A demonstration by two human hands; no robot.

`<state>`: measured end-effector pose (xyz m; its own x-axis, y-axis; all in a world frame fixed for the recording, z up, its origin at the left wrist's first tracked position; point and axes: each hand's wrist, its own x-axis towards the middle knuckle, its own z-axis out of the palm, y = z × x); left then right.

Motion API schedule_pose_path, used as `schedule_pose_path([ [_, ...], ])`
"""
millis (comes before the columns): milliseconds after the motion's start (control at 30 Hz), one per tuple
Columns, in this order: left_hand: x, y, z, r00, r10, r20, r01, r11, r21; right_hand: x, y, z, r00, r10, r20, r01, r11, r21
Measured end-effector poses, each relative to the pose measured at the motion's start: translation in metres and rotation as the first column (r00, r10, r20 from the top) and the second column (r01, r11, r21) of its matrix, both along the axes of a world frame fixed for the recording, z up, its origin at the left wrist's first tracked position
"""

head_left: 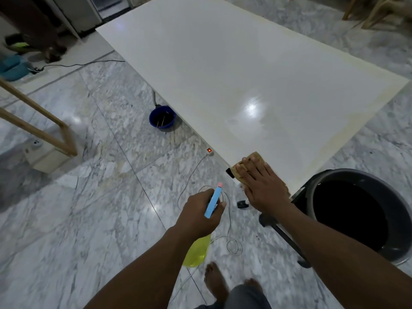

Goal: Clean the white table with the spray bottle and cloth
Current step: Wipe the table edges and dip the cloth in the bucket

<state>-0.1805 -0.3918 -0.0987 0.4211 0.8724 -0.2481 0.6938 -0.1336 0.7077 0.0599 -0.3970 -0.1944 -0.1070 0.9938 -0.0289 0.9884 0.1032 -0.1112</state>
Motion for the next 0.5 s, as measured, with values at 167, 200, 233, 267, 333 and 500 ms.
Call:
schedule_pose_path([
  [167,0.002,-0.022,0.001,0.997,0.072,-0.035,-0.071,0.997,0.008,0.004,-0.021,0.002,1.0,0.014,-0.019,-0.014,1.0,-0.006],
  [200,0.004,-0.028,0.002,0.995,0.089,-0.038,-0.088,0.996,0.01,0.007,-0.03,0.002,0.999,0.021,-0.027,-0.02,1.0,0.01],
  [233,0.007,-0.035,0.003,0.995,0.095,-0.043,-0.095,0.995,0.008,0.011,-0.042,0.003,0.999,0.025,-0.035,-0.024,0.999,0.026],
  [267,0.01,-0.042,0.003,0.994,0.098,-0.048,-0.098,0.995,-0.001,0.015,-0.054,0.003,0.998,0.033,-0.044,-0.031,0.998,0.047],
  [333,0.019,-0.056,0.006,0.993,0.105,-0.048,-0.105,0.994,-0.013,0.021,-0.079,0.003,0.996,0.054,-0.072,-0.05,0.997,0.06],
  [500,0.05,-0.077,0.016,0.995,0.097,-0.01,-0.097,0.995,-0.005,0.034,-0.093,0.009,0.987,0.113,-0.117,-0.114,0.993,0.0],
])
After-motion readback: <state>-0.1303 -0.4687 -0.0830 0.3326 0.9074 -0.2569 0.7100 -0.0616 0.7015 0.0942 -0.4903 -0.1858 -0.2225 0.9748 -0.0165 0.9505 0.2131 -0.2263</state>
